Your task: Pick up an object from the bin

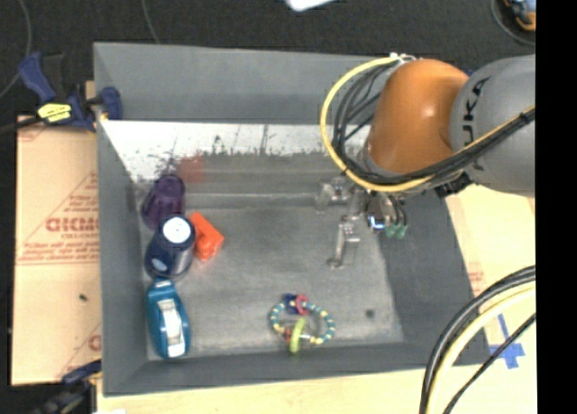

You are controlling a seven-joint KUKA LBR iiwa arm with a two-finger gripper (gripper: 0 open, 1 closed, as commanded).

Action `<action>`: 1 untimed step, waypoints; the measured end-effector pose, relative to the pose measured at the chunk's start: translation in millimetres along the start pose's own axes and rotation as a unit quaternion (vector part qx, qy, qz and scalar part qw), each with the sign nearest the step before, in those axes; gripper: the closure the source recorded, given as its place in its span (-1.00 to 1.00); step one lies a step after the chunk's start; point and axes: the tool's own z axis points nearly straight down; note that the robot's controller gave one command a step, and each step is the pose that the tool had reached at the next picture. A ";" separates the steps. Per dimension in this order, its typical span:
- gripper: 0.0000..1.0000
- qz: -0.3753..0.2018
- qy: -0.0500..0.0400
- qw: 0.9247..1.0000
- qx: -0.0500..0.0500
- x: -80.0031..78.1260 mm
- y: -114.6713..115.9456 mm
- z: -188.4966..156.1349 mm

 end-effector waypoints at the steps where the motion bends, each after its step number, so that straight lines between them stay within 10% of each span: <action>1: -1.00 -0.142 0.003 0.990 0.000 52.2 32.4 96.2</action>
Offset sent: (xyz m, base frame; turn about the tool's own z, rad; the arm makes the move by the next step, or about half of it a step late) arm -0.0543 0.0320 -0.0519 -0.3569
